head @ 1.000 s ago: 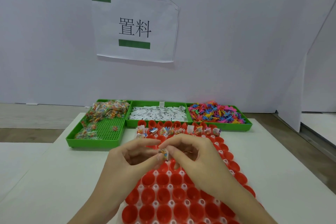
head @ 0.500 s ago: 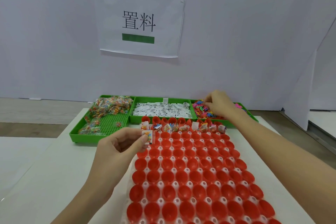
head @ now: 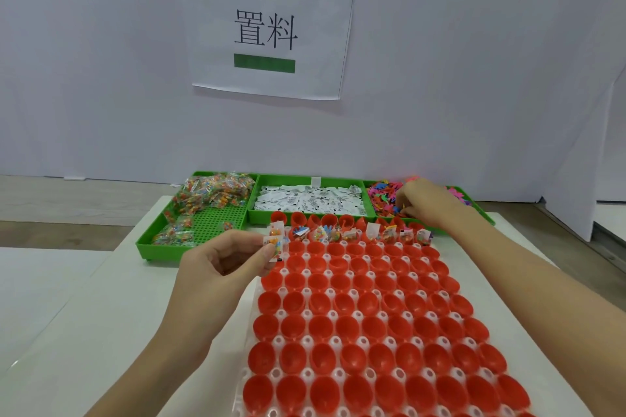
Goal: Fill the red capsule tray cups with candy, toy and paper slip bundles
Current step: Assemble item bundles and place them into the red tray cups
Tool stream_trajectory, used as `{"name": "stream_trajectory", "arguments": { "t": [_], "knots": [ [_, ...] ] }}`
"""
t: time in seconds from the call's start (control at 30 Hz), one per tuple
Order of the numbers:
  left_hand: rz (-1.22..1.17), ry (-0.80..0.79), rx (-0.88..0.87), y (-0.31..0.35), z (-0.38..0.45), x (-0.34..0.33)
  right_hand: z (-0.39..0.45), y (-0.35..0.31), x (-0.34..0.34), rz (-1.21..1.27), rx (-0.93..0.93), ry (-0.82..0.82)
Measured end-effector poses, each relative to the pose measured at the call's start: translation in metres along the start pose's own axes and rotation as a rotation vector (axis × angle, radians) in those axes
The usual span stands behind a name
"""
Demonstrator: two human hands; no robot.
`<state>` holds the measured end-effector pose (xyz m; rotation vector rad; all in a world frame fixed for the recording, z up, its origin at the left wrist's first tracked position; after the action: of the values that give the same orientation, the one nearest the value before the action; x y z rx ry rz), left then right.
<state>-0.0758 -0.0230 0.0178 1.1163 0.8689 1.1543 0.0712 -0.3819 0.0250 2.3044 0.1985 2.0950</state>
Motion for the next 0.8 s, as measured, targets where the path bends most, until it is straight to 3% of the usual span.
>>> {"name": "stream_trajectory", "arguments": {
  "t": [0.37,0.8],
  "knots": [
    [-0.001,-0.013,0.042,-0.007,0.001,-0.001,0.003,0.012,-0.012,0.373,-0.054,0.024],
    [0.013,-0.028,0.048,-0.003,0.0,-0.003,-0.051,0.015,0.021,0.801,-0.031,0.223]
  ]
}}
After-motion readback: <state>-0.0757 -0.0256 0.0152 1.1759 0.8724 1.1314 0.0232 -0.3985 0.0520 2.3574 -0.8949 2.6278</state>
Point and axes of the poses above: each hand's wrist, its own z-axis towards the middle knuckle, its own x-axis out of the back of the hand, y = z × x, the point moved 10 cm from there along z, towards the middle knuckle, and after that the axes turned 13 degrees about -y, right-handed, at the moved point
